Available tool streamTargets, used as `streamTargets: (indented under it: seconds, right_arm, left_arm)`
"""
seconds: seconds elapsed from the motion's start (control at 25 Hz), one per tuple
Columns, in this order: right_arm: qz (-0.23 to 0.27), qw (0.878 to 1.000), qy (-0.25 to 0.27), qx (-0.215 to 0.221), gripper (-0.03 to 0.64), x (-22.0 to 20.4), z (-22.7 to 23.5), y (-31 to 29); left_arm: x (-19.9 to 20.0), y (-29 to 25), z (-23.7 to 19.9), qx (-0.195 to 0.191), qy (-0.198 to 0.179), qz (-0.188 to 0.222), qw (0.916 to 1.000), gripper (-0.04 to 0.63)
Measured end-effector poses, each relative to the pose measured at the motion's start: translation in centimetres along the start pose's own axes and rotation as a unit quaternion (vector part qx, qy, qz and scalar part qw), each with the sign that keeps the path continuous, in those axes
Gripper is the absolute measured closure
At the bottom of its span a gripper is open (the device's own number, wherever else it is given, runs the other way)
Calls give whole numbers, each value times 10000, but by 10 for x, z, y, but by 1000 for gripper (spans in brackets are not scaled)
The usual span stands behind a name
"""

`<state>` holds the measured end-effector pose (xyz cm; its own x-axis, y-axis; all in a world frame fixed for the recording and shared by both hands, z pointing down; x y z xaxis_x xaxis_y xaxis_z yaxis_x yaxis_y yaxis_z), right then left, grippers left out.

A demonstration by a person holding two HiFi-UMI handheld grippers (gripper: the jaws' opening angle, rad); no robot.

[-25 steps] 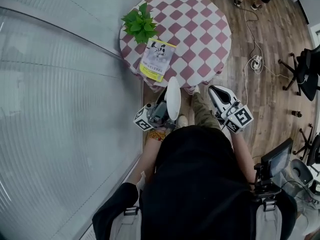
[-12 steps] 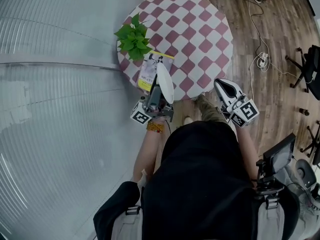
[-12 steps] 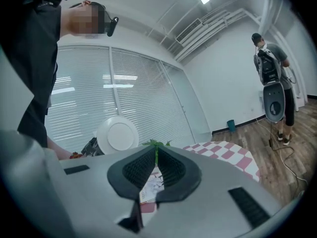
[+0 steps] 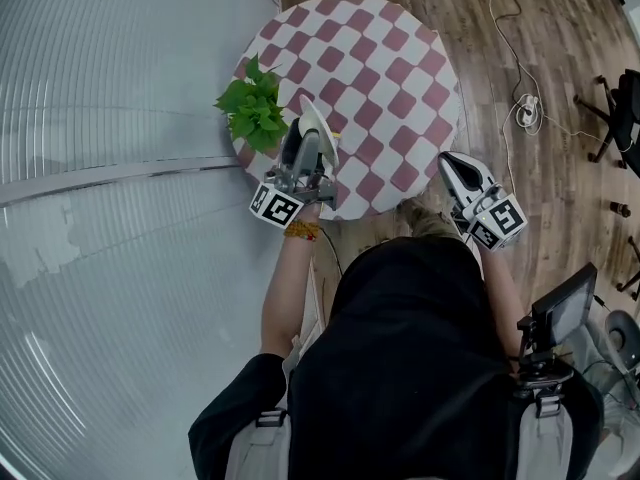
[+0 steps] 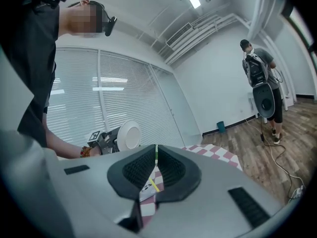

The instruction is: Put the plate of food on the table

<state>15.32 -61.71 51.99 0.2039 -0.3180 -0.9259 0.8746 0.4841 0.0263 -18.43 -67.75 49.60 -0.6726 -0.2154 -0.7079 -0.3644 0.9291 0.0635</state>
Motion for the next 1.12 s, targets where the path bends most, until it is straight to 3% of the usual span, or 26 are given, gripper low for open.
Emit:
streamTargets:
  seconds: [0.12,0.2,0.36,0.56,0.68,1.12]
  right_arm:
    - [50,9999,-17,-102,604,3,16,6]
    - [44,9999,-25,-149,604,3,26,10]
    - [2,9994,-55,-352,604,5,44,19]
    - [-50,9979,-112,-638,604,1,59,33]
    - [-128,9973,-114,-719,604,1,65,38]
    - [-431,9938,-218,-1000,604,-15,74,58]
  left_arm:
    - [-3,-31,-9,393,-612,-340,9968,305]
    - [-13,-48,-20,875,-1089,-655,9880,305]
    - [-41,-79,-53,1837,-1938,-1436,9529,307]
    - [-67,-106,-90,2177,-2668,-2193,9129,305]
    - [-76,-119,-110,2355,-2849,-2437,8967,307]
    - [-117,-159,-186,3113,-2641,-3089,8590,306]
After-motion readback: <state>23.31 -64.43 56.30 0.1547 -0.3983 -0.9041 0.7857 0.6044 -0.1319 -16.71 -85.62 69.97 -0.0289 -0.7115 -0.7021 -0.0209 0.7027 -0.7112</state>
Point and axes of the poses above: the fingertips, and each gripper's own axes: y backward along the fingers, z to its right, x out of its top, the point moved 7 cm from there along y, backward along the fingers, and after that the axes turned 14 degrees about x, right-handed, at the moved point
